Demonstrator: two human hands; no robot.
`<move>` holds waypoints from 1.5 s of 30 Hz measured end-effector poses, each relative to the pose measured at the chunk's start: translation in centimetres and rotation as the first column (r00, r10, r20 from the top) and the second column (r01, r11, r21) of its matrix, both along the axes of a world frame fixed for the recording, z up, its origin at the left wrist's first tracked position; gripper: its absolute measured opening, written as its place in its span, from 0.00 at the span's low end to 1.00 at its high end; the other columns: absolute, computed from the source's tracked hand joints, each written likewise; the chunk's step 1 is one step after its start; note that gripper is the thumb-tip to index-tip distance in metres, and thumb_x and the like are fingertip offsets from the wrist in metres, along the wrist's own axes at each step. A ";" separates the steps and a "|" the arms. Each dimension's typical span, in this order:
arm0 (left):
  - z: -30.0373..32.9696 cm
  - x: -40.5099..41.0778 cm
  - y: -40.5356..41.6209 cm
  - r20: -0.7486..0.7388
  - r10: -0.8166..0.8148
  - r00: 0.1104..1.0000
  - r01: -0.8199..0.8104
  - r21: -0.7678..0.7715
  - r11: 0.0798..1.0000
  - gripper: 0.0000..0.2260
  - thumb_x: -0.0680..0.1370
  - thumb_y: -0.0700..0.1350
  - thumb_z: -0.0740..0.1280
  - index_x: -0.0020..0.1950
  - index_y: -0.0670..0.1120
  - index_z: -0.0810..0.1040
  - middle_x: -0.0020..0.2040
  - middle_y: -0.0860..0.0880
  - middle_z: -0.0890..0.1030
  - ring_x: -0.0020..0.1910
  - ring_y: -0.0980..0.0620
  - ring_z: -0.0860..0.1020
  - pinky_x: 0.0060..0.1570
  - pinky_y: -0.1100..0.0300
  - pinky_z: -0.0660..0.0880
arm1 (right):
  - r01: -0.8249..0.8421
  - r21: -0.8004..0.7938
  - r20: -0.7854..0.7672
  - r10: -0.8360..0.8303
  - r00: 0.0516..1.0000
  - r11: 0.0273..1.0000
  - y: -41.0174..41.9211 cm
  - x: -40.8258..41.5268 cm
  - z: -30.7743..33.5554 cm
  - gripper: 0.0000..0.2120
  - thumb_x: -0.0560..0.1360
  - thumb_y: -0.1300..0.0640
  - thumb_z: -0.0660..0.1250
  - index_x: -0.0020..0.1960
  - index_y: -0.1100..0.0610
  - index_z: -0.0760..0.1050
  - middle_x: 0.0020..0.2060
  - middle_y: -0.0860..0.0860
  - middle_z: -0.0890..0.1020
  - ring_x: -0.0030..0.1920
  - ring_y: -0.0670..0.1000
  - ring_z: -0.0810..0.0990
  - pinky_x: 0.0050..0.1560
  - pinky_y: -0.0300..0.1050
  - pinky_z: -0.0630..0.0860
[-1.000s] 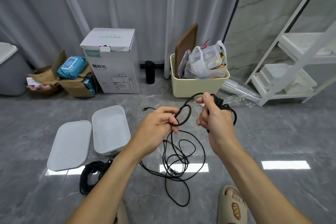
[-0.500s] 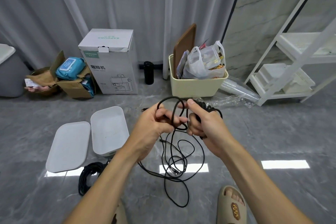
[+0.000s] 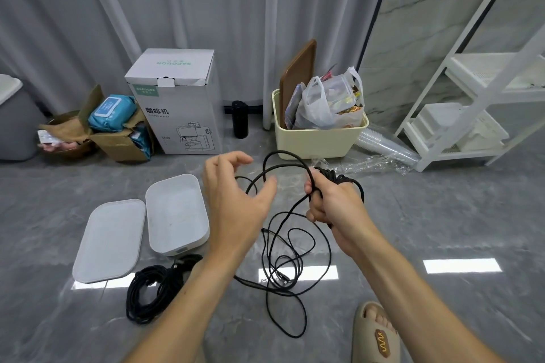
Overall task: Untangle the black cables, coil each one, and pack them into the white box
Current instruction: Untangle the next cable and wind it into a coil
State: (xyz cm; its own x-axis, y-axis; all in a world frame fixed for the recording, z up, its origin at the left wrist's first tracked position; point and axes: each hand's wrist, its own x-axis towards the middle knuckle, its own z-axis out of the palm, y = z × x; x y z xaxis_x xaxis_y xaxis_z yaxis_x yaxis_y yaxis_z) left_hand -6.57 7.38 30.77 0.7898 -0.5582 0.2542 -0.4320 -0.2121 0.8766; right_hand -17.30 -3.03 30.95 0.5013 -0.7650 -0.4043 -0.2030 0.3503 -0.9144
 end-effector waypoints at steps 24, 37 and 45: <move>0.8 0.8 -1.5 -0.776 -0.234 0.585 0.109 -0.211 0.971 0.12 0.85 0.40 0.54 0.63 0.47 0.75 0.32 0.53 0.66 0.27 0.57 0.66 0.34 0.63 0.73 | 0.205 -0.216 -0.052 -0.221 0.974 0.955 -1.0 -0.3 -0.5 0.16 0.82 0.49 0.62 0.43 0.56 0.82 0.19 0.45 0.63 0.21 0.45 0.63 0.38 0.49 0.70; -2.5 4.0 -0.6 0.153 -0.155 0.976 0.066 0.470 0.880 0.15 0.80 0.41 0.60 0.48 0.59 0.83 0.56 0.58 0.68 0.59 0.55 0.63 0.53 0.60 0.54 | -0.257 0.031 0.370 0.228 0.901 0.966 -0.5 -1.5 3.2 0.14 0.75 0.51 0.64 0.48 0.60 0.83 0.21 0.48 0.54 0.21 0.47 0.52 0.25 0.40 0.58; -2.0 1.4 -1.3 -0.074 -0.359 0.930 0.367 0.173 0.914 0.11 0.81 0.43 0.65 0.48 0.60 0.81 0.55 0.63 0.72 0.60 0.63 0.70 0.59 0.67 0.64 | -0.238 0.083 0.396 0.187 0.899 0.968 0.0 -1.0 3.0 0.16 0.75 0.50 0.64 0.51 0.59 0.83 0.22 0.49 0.52 0.23 0.47 0.52 0.25 0.39 0.60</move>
